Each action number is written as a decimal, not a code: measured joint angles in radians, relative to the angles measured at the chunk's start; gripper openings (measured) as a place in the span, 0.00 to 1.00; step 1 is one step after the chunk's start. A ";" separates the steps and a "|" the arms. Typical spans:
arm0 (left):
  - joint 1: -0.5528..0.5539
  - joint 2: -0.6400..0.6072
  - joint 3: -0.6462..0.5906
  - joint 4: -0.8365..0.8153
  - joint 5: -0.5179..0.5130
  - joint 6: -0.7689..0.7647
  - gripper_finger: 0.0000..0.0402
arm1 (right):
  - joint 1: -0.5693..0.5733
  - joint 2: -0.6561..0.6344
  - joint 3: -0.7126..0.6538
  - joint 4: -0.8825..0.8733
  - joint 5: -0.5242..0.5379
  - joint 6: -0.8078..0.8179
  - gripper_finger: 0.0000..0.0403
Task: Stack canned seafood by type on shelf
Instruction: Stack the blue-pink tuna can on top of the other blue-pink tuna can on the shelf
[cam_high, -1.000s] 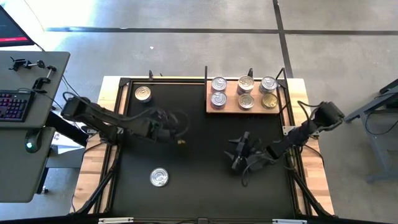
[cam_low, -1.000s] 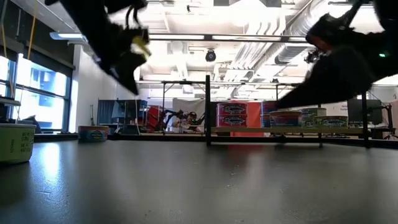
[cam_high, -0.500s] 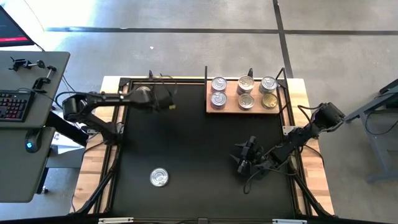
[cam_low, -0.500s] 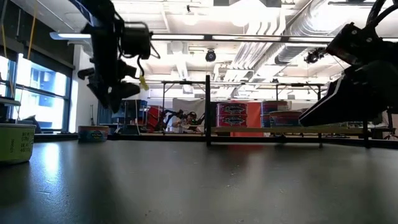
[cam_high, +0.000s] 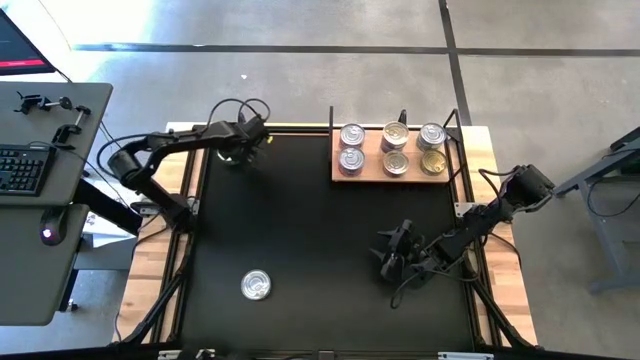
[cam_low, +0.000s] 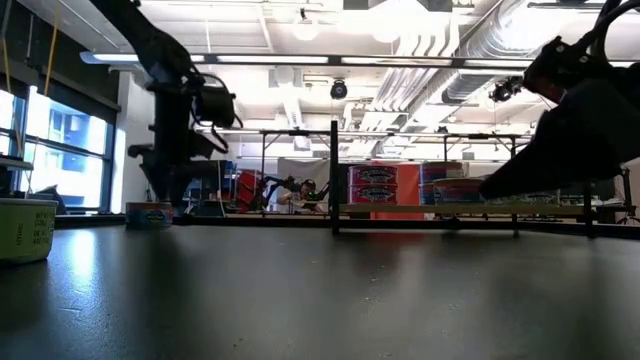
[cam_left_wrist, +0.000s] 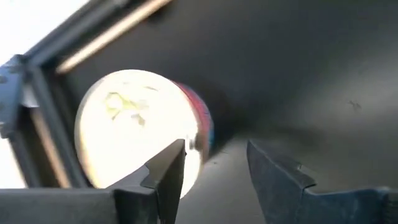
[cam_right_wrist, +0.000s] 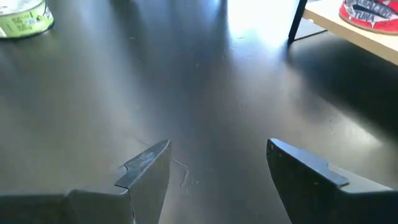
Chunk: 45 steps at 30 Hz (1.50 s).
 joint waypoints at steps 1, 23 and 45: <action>0.004 0.011 0.000 0.004 0.021 0.011 0.40 | 0.000 0.000 0.000 0.000 0.000 0.011 0.63; -0.590 -0.099 -0.001 -0.039 0.179 -0.104 0.36 | -0.002 0.000 0.000 0.002 0.037 0.015 0.63; -0.122 0.070 0.001 0.724 0.507 0.391 0.69 | -0.003 0.000 0.000 0.030 0.041 0.022 0.63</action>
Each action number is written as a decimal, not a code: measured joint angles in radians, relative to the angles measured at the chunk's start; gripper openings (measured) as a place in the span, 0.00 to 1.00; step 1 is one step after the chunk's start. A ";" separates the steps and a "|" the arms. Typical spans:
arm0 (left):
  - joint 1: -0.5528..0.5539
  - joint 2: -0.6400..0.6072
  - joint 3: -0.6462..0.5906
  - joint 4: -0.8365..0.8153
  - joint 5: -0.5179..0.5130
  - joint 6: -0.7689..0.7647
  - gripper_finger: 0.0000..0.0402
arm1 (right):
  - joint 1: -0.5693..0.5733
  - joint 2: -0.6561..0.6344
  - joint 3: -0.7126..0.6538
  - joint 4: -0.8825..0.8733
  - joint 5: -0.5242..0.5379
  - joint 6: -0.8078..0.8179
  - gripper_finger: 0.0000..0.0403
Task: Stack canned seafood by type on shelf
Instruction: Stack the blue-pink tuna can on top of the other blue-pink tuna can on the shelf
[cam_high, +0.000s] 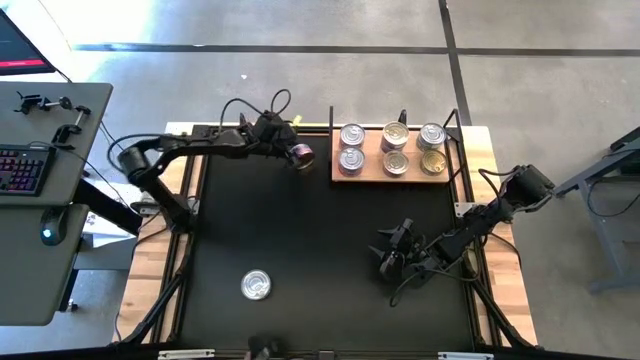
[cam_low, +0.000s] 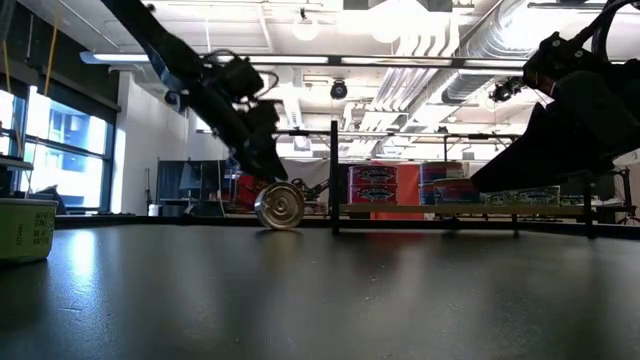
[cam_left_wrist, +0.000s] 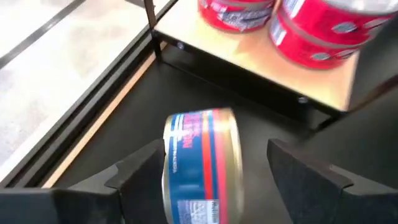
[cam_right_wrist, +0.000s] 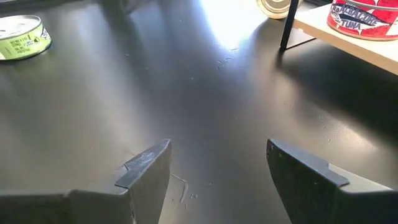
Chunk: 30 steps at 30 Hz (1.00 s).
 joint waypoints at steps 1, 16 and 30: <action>0.003 0.021 0.000 0.017 0.001 0.001 0.69 | 0.000 0.000 0.000 0.001 -0.001 0.001 0.63; -0.011 0.130 -0.001 0.035 -0.019 -0.008 0.47 | 0.000 0.000 0.000 0.031 -0.001 0.000 0.63; -0.161 -0.129 -0.014 -0.201 -0.042 -0.169 0.43 | -0.025 0.000 0.000 0.294 -0.181 -0.446 0.63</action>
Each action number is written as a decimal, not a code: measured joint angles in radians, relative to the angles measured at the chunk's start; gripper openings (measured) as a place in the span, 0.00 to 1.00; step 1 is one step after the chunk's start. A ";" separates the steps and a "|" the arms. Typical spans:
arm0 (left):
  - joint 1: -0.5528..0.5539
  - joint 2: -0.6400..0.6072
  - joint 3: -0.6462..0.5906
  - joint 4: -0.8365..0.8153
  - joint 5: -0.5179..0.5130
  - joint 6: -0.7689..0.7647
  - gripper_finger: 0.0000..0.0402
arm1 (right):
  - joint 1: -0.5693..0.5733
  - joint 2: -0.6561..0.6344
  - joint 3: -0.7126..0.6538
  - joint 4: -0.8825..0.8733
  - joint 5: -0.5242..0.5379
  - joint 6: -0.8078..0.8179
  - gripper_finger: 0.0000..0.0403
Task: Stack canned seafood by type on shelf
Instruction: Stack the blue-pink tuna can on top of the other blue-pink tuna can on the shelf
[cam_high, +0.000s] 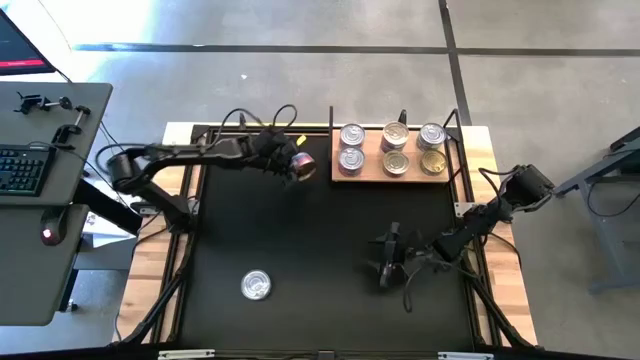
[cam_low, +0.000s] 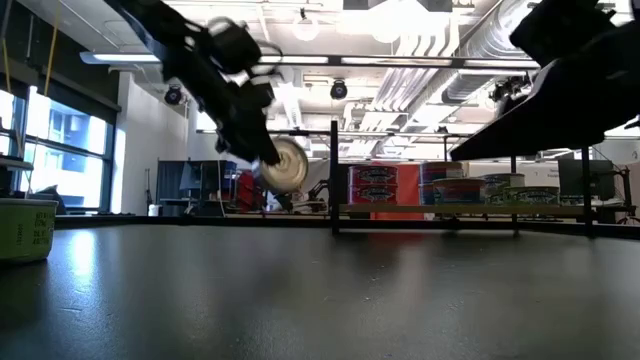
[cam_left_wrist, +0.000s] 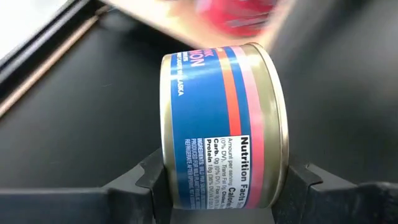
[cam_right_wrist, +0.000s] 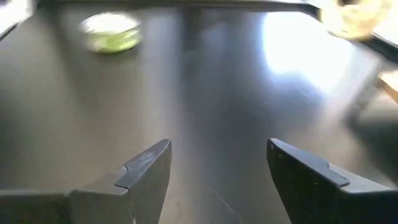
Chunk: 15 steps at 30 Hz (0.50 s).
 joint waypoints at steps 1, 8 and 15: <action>-0.026 -0.031 -0.023 0.013 0.008 -0.018 0.43 | -0.013 0.000 0.000 0.022 -0.054 -0.081 0.63; -0.211 -0.234 -0.355 0.437 0.168 -0.393 0.43 | -0.055 0.093 0.157 0.078 -0.157 -0.730 0.63; -0.425 -0.191 -0.627 1.156 0.065 -0.842 0.43 | -0.089 0.248 0.425 -0.012 0.119 -1.331 0.63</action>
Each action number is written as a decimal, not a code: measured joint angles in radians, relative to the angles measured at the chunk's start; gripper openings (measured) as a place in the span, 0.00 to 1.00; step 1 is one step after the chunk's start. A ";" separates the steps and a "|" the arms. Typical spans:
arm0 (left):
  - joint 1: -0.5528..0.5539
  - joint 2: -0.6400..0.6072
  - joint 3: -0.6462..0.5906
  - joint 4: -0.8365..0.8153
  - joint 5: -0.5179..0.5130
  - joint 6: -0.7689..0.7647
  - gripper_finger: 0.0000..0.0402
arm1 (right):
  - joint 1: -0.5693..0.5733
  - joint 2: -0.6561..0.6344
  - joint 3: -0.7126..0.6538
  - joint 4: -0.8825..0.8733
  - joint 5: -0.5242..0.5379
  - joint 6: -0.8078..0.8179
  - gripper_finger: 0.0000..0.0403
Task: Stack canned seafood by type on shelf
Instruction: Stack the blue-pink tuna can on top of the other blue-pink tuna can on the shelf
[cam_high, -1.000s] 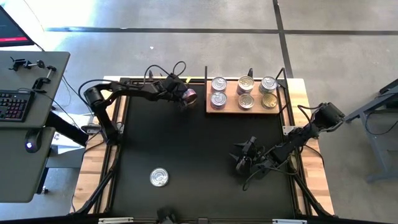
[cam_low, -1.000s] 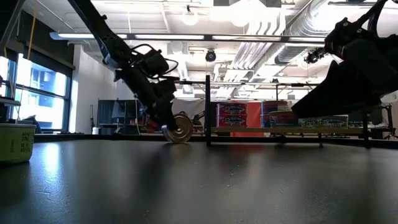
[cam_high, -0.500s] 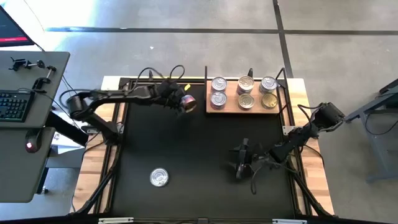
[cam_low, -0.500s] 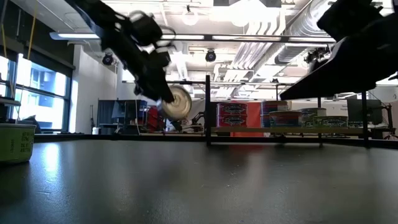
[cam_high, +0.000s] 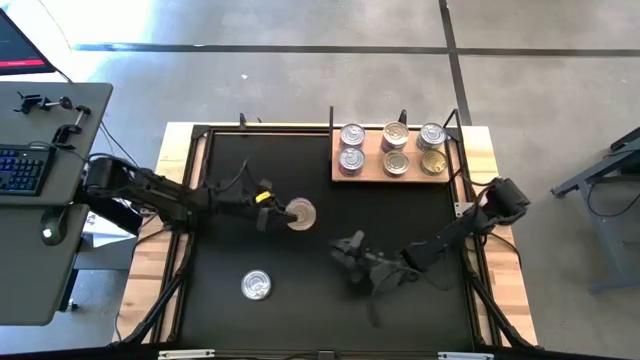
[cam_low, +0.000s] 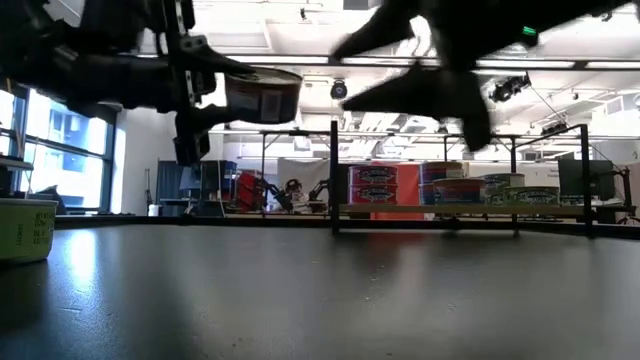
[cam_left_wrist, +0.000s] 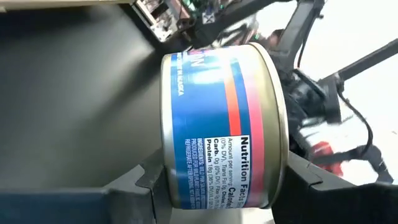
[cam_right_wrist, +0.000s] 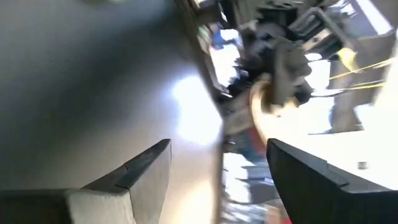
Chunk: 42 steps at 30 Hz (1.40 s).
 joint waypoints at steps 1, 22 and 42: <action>-0.025 0.016 -0.007 0.034 -0.030 -0.024 0.43 | -0.007 0.014 0.031 -0.002 0.033 -0.073 0.63; -0.119 0.222 0.102 0.131 0.009 -0.087 0.43 | -0.156 0.062 0.182 -0.186 -0.070 -0.633 0.63; -0.040 0.228 0.115 0.115 0.251 -0.111 0.64 | -0.148 0.063 0.185 -0.127 -0.106 -0.208 0.55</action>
